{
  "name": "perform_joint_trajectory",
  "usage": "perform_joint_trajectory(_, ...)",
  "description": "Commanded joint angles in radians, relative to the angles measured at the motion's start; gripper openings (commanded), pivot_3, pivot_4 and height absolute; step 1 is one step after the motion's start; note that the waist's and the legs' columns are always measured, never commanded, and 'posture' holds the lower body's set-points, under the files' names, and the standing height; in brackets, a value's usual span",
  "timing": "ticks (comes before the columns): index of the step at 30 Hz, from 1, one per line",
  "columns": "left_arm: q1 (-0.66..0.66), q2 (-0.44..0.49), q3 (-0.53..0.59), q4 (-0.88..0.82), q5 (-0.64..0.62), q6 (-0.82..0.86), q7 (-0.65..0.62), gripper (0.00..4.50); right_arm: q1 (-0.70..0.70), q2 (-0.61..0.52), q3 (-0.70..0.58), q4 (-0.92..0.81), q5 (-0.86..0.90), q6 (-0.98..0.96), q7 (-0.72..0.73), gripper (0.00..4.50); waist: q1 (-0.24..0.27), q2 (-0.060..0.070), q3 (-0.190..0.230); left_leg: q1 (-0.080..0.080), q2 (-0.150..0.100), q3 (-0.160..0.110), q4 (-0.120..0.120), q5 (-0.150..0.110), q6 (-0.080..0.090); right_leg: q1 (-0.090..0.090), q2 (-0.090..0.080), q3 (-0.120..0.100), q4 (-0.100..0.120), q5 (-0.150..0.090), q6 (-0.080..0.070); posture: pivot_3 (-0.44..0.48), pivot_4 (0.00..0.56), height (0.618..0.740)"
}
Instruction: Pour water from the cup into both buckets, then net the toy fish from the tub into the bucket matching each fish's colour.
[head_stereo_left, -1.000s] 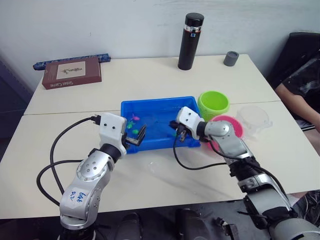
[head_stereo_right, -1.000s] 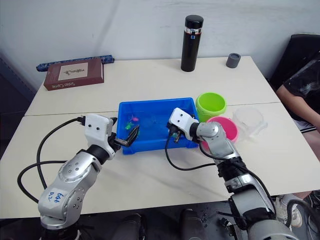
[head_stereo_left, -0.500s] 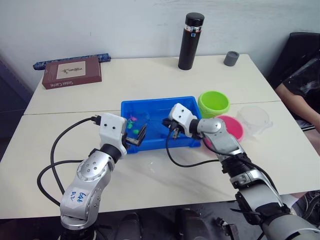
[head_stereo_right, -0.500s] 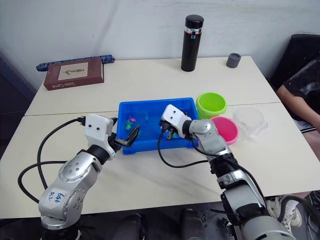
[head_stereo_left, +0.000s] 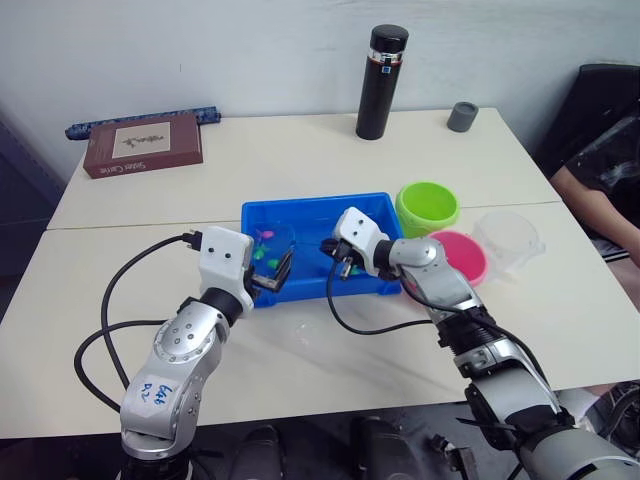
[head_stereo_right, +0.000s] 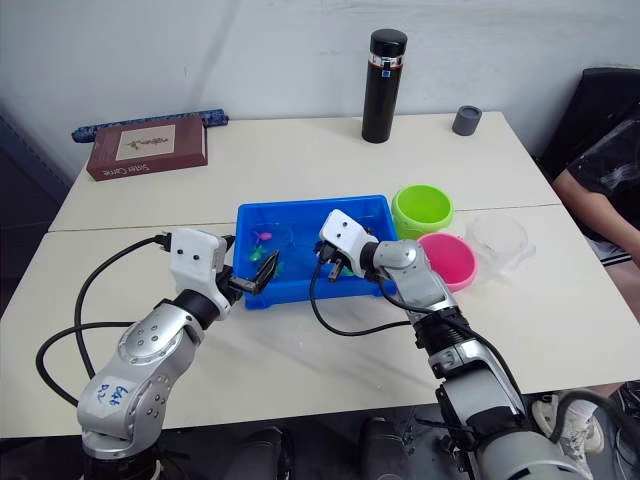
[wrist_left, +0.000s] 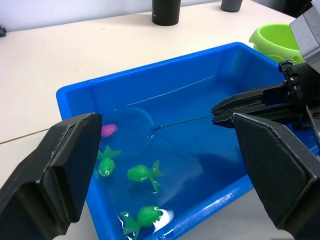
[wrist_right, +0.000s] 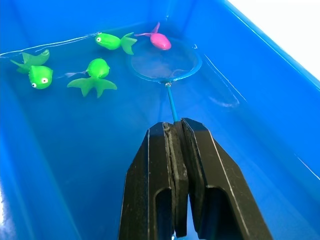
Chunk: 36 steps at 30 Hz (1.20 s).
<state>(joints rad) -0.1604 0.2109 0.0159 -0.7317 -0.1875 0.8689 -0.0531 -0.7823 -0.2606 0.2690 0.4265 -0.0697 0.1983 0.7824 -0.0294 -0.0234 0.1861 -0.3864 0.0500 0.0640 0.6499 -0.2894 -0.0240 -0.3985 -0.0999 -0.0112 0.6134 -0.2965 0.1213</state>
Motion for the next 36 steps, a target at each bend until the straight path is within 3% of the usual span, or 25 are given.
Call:
perform_joint_trajectory(1, -0.002, -0.004, -0.005, -0.029, 0.009, -0.02, 0.003, 4.48, -0.029, 0.015, -0.025, -0.035, 0.025, 0.014, -0.009, 0.0, 0.0, 0.0, 0.0, 0.0, 0.0, 0.0, 0.0, 0.0, 0.0, 0.0, 0.0, 0.0, 0.0, 0.0, 0.0, 0.0, 0.15, 0.74)
perform_joint_trajectory(15, -0.01, -0.002, -0.011, -0.014, 0.008, -0.031, -0.005, 4.48, -0.044, 0.028, -0.089, -0.096, 0.116, 0.146, -0.023, 0.0, 0.0, 0.0, 0.0, 0.0, 0.0, 0.0, -0.001, 0.0, 0.0, 0.0, -0.001, -0.001, -0.001, 0.0, 0.0, 0.0, 0.15, 0.74)
perform_joint_trajectory(36, -0.041, 0.006, -0.023, 0.03, 0.0, -0.048, -0.037, 4.48, 0.127, -0.119, -0.159, -0.382, 0.182, 0.326, -0.028, 0.0, 0.002, 0.0, 0.0, -0.002, 0.0, 0.001, -0.002, -0.001, 0.001, -0.002, -0.002, -0.001, -0.002, 0.0, 0.0, 0.0, 0.15, 0.74)
